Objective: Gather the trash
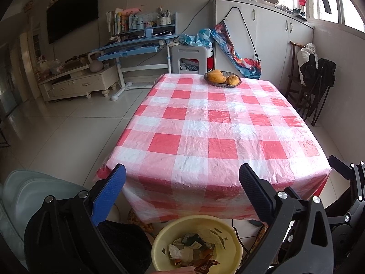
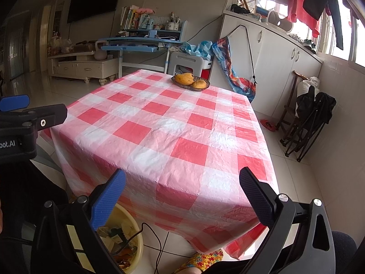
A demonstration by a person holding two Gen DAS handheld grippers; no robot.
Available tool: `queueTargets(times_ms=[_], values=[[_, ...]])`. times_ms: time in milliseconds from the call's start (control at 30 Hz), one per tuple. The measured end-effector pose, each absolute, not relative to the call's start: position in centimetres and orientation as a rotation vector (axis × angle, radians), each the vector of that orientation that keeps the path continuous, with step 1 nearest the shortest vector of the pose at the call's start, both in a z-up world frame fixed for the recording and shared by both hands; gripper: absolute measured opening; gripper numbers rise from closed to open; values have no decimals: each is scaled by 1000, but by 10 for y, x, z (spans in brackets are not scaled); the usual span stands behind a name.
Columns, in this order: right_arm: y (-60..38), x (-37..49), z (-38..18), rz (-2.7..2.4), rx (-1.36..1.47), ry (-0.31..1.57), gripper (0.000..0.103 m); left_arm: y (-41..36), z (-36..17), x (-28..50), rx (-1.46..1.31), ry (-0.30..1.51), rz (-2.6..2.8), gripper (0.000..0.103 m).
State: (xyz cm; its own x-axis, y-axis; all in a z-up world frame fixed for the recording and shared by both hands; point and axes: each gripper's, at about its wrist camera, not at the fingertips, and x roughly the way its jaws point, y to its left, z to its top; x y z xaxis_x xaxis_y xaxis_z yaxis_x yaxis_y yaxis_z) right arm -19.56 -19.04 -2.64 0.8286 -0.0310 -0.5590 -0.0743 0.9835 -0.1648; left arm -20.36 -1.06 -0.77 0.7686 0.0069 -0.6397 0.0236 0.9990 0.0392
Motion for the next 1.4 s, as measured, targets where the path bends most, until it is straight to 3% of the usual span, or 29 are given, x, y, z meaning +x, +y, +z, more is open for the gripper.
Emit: queueTargets(times_ms=[1400], values=[[-194, -195, -28, 24, -196, 594, 95, -12, -7, -204, 18, 696, -17, 96]])
